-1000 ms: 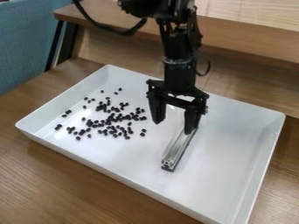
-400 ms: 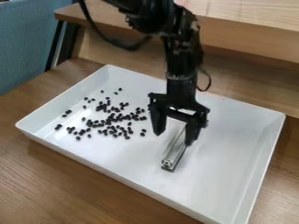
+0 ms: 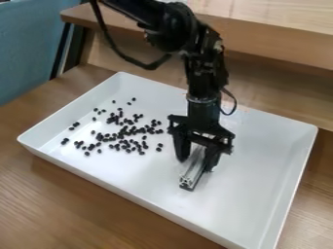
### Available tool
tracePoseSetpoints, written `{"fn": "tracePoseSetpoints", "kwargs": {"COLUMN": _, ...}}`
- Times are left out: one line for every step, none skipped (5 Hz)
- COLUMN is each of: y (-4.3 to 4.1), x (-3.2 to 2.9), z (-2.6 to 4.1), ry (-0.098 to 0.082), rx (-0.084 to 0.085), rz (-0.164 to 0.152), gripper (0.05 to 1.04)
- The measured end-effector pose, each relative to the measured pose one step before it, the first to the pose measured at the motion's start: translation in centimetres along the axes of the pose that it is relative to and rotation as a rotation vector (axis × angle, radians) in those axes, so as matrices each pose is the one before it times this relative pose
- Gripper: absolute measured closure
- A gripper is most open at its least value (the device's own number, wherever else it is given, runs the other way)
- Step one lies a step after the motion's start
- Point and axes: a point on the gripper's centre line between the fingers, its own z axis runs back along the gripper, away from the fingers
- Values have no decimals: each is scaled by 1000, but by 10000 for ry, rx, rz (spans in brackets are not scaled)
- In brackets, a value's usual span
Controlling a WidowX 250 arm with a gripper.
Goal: Sweep into pile
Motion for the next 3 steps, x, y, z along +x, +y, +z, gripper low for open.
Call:
{"fn": "tracePoseSetpoints", "kwargs": {"y": -26, "x": -225, "z": -258, "ry": -46, "rx": 4, "rz": -192, "gripper": 665}}
{"fn": "tracePoseSetpoints", "kwargs": {"y": 120, "x": -359, "z": 33, "ry": 124, "rx": 35, "rz": -683, "gripper": 683}}
{"fn": "tracePoseSetpoints", "kwargs": {"y": 1199, "x": -963, "z": 105, "ry": 367, "rx": 166, "rz": -815, "gripper": 683}}
